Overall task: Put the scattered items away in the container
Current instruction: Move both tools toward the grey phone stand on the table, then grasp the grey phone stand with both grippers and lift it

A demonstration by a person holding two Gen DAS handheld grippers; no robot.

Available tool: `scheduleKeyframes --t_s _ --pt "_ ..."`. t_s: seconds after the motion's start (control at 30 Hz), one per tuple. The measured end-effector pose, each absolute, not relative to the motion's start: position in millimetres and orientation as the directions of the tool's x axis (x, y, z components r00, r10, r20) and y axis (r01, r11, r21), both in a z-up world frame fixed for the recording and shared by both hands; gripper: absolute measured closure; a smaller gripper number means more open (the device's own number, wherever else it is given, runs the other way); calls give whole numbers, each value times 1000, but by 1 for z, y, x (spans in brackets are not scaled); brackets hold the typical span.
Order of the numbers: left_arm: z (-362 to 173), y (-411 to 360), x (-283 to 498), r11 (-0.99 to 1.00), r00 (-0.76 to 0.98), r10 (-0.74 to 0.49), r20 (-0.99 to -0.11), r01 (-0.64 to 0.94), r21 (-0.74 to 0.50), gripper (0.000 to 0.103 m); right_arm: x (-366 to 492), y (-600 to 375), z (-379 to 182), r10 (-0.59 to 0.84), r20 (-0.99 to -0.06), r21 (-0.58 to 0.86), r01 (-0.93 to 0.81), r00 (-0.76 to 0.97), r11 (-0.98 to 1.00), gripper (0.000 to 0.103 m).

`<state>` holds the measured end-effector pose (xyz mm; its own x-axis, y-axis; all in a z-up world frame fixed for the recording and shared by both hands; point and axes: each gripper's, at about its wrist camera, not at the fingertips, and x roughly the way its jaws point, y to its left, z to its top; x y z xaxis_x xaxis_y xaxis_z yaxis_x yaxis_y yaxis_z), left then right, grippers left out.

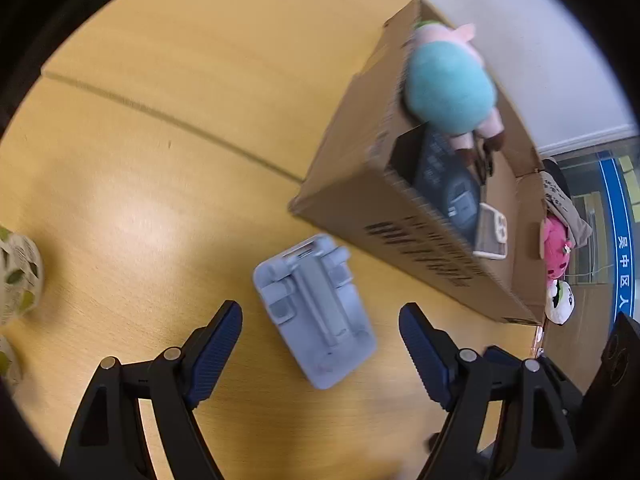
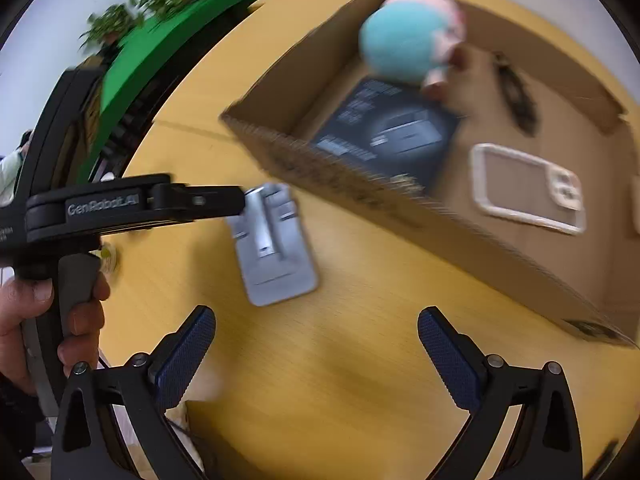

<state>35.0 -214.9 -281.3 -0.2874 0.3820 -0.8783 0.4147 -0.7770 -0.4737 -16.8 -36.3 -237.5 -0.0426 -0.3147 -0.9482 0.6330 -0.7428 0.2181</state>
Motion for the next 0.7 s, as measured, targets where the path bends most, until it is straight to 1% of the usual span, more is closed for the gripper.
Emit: scheduleKeyframes --t_s 0.1,0.27,0.4,0.53,0.57,0.6,0.63,0.67,0.7 --pt "-296 -219 37 -758 -272 406 -873 433 -488 23 -12 -53 -254 -351 -936 244 663 -30 -708 1" --pt "-313 -220 35 -723 -255 460 -850 448 -526 25 -6 -75 -280 -365 -931 259 692 -8 -674 1" --pt "-314 -217 31 -717 -270 481 -834 426 -551 25 -1 -81 -293 -375 -927 264 701 -5 -662 2" --pt "-312 -218 27 -704 -283 496 -821 422 -571 25 2 -82 -306 -407 -913 301 686 7 -663 2" --pt "-312 -217 26 -700 -287 500 -817 421 -577 28 3 -82 -309 -406 -914 299 687 7 -662 4" --pt "-314 -217 26 -690 -289 511 -810 424 -587 37 4 -83 -312 -401 -916 291 691 2 -662 4" --pt "-316 -218 27 -673 -293 525 -799 432 -600 44 5 -84 -314 -395 -919 279 697 -6 -660 7" --pt "-318 -219 28 -658 -297 535 -791 441 -610 49 6 -85 -316 -391 -920 270 705 -11 -655 10" --pt "-320 -220 28 -644 -302 543 -783 449 -620 51 7 -86 -316 -394 -919 258 717 -24 -647 11"
